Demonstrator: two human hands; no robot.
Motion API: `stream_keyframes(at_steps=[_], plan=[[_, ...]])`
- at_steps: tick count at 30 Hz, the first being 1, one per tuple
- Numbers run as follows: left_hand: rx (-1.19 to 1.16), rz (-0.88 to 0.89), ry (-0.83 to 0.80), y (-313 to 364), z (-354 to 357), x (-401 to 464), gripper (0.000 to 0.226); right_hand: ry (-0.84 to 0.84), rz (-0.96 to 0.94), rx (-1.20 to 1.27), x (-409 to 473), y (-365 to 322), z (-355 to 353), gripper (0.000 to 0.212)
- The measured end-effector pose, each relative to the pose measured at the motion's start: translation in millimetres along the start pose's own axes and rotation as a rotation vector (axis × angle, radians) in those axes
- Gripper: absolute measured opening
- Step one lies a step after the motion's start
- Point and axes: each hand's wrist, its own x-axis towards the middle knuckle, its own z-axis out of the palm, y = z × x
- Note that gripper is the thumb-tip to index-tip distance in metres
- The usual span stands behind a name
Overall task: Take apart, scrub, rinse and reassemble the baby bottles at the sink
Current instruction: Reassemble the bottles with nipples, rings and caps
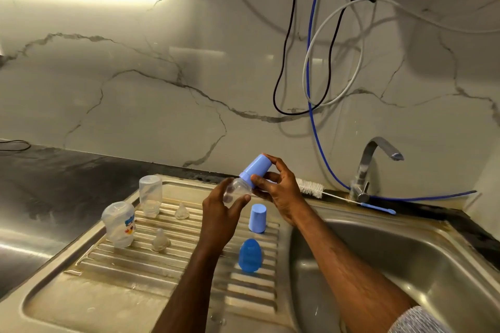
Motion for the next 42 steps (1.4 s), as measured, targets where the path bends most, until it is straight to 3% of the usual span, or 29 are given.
stream_keyframes(at_steps=[9,15,17,20,21,26,30,33,36,42], plan=[[-0.093,-0.031,0.109,4.1,-6.3,0.6,0.061,-0.073,-0.063,-0.054,7.7,-16.5,28.2,0.057],[-0.259,-0.123,0.093,7.9,-8.7,-6.6,0.063,-0.087,-0.062,-0.194,1.7,-17.0,33.8,0.087],[-0.216,-0.113,0.039,9.6,-13.7,-3.1,0.074,-0.012,-0.033,-0.175,4.3,-20.9,33.4,0.091],[0.013,-0.074,-0.034,18.5,-38.8,20.8,0.104,0.12,-0.062,-0.245,17.6,-27.7,37.2,0.075],[0.062,-0.059,-0.041,22.1,-50.8,32.4,0.104,0.141,-0.085,-0.306,22.8,-29.2,39.0,0.07],[0.372,-0.007,-0.043,26.9,-124.7,95.6,0.044,0.081,-0.143,-0.607,48.8,-24.1,69.2,0.074],[0.665,-0.038,-0.228,6.2,-171.6,119.3,0.018,-0.004,-0.107,-0.692,74.6,-2.7,105.5,0.074],[0.779,-0.058,-0.371,-6.4,-187.5,120.6,0.014,-0.027,-0.063,-0.737,91.4,18.3,130.7,0.069],[0.744,-0.079,-0.434,-18.7,-191.0,121.3,0.021,-0.024,-0.039,-0.752,102.5,34.7,149.7,0.068],[0.717,-0.048,-0.424,-36.3,-192.8,133.2,0.02,-0.038,-0.017,-0.706,115.6,51.9,175.7,0.071]])
